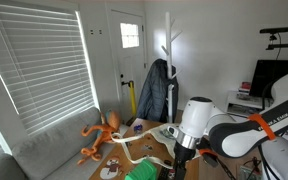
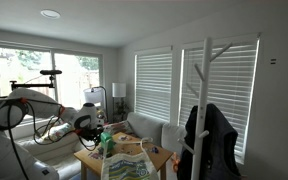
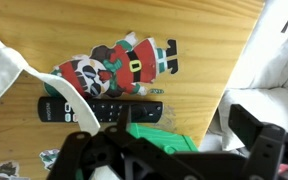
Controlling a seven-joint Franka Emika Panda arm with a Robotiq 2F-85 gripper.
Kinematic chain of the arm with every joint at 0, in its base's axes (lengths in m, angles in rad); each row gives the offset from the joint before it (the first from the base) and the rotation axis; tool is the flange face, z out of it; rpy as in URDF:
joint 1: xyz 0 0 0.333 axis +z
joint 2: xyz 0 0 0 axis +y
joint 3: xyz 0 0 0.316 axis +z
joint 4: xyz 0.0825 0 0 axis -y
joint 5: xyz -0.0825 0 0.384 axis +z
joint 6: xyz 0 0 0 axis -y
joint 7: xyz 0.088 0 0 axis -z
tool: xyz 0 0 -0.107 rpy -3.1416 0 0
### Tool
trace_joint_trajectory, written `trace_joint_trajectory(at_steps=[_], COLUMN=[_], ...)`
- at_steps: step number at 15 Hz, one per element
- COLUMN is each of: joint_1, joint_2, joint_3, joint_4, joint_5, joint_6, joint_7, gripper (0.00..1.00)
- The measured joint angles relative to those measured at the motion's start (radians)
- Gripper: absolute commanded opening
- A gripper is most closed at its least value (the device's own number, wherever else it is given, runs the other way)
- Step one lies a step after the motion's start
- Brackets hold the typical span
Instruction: Put the remote on the table's top left corner
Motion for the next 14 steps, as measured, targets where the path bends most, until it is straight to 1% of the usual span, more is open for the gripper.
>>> trace_joint_trajectory(at_steps=[2, 7, 11, 14], joint_1=[0.008, 0.007, 0.008, 0.001], joint_2=[0.036, 0.121, 0.192, 0.226], joint_3=[-0.01, -0.048, -0.076, -0.075], joint_4=[0.008, 0.029, 0.056, 0.076], joint_5=[0.011, 0.033, 0.093, 0.092], joint_6=[0.032, 0.094, 0.101, 0.101], joint_7=[-0.05, -0.125, -0.195, -0.217], gripper=[1.0, 1.0, 1.0, 1.0])
